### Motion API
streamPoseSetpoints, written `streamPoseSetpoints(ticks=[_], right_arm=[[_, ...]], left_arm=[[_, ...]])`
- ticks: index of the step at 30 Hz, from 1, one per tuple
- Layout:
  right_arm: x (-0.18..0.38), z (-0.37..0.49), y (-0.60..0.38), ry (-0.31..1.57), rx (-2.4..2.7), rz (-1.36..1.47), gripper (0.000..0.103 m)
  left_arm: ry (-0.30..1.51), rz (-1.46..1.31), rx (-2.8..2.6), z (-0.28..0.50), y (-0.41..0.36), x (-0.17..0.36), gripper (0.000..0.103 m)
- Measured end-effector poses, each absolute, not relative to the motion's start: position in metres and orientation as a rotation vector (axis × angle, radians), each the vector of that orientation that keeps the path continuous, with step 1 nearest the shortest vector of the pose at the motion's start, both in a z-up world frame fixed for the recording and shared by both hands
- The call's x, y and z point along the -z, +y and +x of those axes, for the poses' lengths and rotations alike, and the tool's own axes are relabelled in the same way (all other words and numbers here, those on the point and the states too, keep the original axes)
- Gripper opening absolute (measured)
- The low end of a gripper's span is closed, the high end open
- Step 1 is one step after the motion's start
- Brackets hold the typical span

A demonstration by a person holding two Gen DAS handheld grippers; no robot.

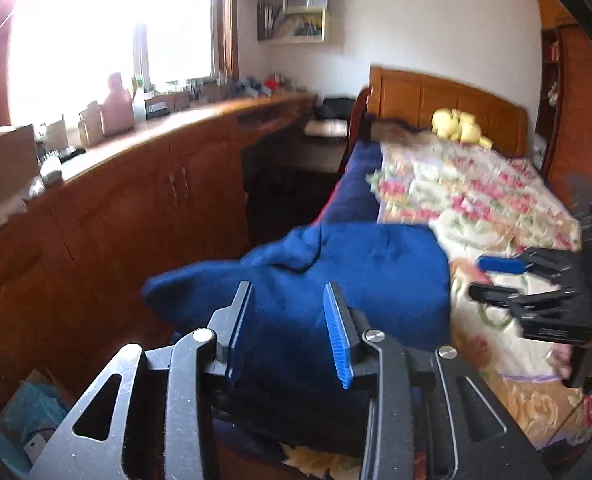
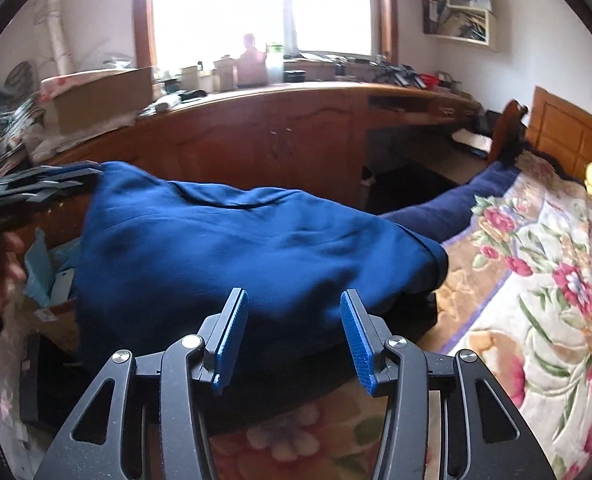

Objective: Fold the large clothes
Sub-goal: 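Carry the bundle with both tools and lower it onto the dark garment pile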

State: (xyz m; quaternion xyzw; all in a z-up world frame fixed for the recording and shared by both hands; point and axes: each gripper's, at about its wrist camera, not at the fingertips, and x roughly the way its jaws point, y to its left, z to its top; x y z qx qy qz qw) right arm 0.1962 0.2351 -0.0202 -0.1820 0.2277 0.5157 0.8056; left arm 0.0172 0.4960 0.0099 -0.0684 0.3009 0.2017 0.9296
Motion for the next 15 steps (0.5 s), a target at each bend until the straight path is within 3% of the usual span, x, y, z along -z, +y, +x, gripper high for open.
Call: streamPoseSetpoints(ticks=[7,13,15], right_arm=[[0.027,0.190,0.241,0.477,-1.179,-0.386,0.050],[0.077,0.205,0.275,0.581,-1.161,-0.380,0.053],[0.083,0.211,0.276,0.606,-1.152,-0.347,0.053]], left_arm=[[0.741,-0.145,-0.475,0.025,0.504,0.039,0.036],[0.742,-0.171,-0.461,0.017,0.504,0.039,0.037],[0.721,-0.182,-0.442,0.013,0.503,0.036,0.041]])
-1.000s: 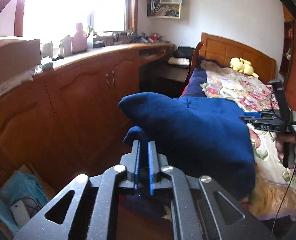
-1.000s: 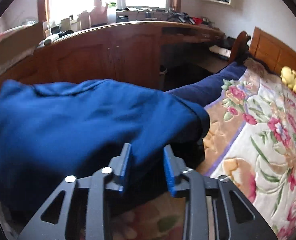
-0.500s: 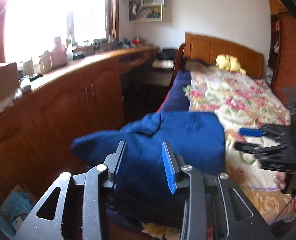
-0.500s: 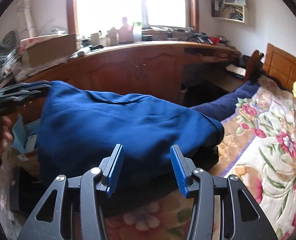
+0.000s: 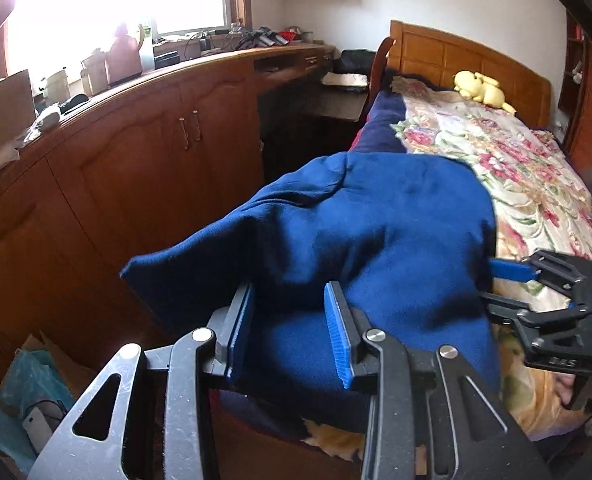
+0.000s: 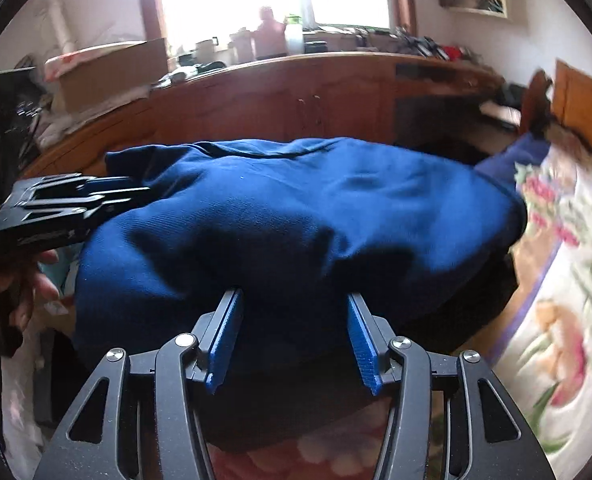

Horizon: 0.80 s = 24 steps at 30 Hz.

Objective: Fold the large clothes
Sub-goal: 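Carry the bundle with both tools and lower it onto the dark garment pile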

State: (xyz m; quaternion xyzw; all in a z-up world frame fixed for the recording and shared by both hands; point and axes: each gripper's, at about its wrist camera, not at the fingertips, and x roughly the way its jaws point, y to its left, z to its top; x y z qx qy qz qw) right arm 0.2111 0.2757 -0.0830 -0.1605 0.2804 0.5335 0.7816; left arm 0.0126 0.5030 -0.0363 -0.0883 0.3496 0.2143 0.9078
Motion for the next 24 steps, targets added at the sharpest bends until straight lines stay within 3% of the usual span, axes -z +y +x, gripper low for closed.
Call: streamPoseSetpoints(ticks=[5,7,11,16,24], right_arm=[[0.073,0.202,0.267,0.569,-1.080,-0.401,0.053],[0.067,0.197,0.258,0.556,-1.066,-0.406,0.053],[0.052,0.186,0.228,0.531,-1.072,-0.375,0.054],[0.039,0.179,0.175,0.513,-1.040,-0.334,0.054],[0.028,0.155,0.072,0.489,-0.930,-0.306,0.066]], left_arm=[[0.672,-0.203,-0.431,0.001,0.493,0.020,0.064],[0.656,-0.184,-0.434,-0.004,0.484,0.012,0.064],[0.627,-0.134,-0.437,-0.008,0.461,-0.004,0.077],[0.581,-0.073,-0.416,-0.007,0.426,-0.021,0.079],[0.564,-0.067,-0.356,0.009,0.358,-0.025,0.079]])
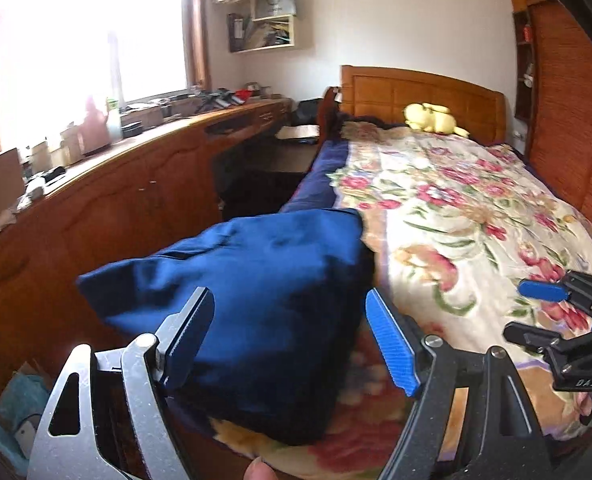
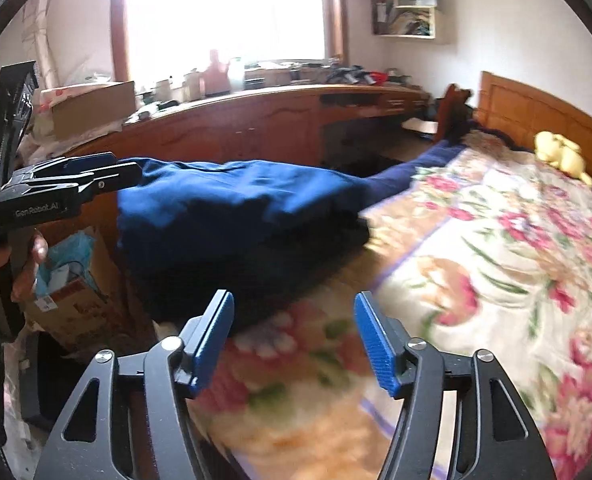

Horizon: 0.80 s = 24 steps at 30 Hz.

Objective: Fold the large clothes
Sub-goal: 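Carry the bundle with both tools and lower it onto the dark garment pile, then open both tools and withdraw them from the placed jacket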

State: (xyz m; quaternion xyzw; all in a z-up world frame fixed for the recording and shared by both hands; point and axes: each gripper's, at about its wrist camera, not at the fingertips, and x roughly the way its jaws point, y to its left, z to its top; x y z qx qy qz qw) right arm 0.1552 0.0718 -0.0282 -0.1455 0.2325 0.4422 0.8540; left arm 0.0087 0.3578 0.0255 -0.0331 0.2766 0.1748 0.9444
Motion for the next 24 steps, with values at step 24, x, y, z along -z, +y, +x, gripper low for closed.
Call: streamPoseSetpoints(ticks=[24], right_arm=[[0.024,0.066,-0.194,0.429,-0.425,-0.090,0.068]], left_arm=[[0.537,-0.062,0.073,0.068,0.071,-0.009,0.079]])
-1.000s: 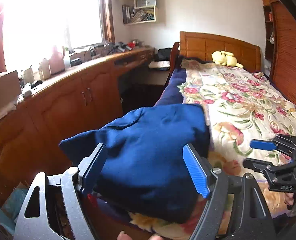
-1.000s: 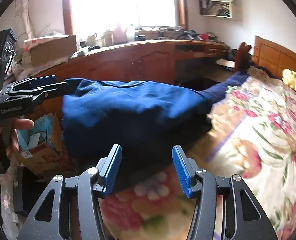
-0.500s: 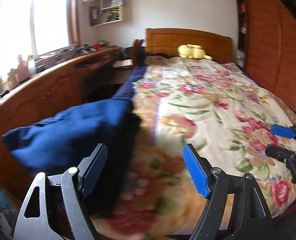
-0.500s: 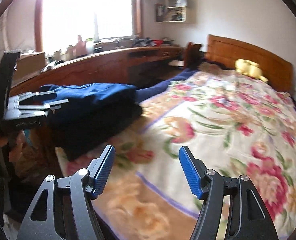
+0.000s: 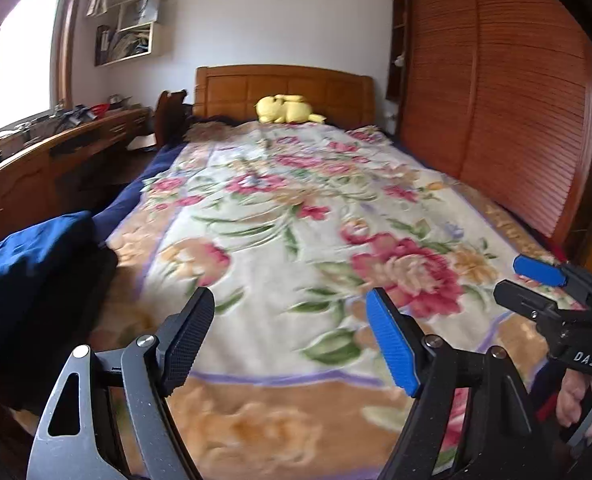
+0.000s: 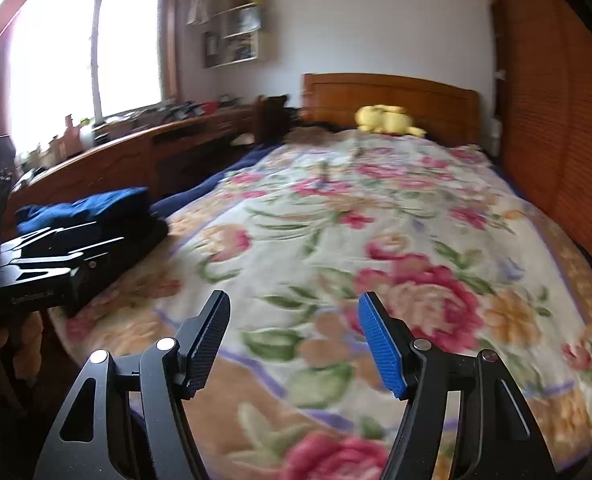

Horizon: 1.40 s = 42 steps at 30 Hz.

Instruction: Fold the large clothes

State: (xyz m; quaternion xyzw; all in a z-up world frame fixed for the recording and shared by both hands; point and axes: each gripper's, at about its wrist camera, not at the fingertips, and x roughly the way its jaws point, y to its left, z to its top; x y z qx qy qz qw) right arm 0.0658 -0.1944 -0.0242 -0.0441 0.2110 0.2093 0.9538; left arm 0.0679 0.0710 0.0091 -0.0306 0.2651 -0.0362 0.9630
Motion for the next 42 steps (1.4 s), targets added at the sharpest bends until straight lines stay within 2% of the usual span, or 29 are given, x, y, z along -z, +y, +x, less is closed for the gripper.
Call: streamPoseSetpoints(ticks=[12,42], right_arm=[[0.009,0.023,-0.252,0.369,-0.281,0.001,0.068],[0.022,0.031,-0.249,0.336,-0.266,0.008,0.068]], left_arm=[[0.465,-0.041,0.117,0.052,0.012,-0.040,0.079],[0.474,-0.013,0.101,0.052,0.003,-0.035,0.079]])
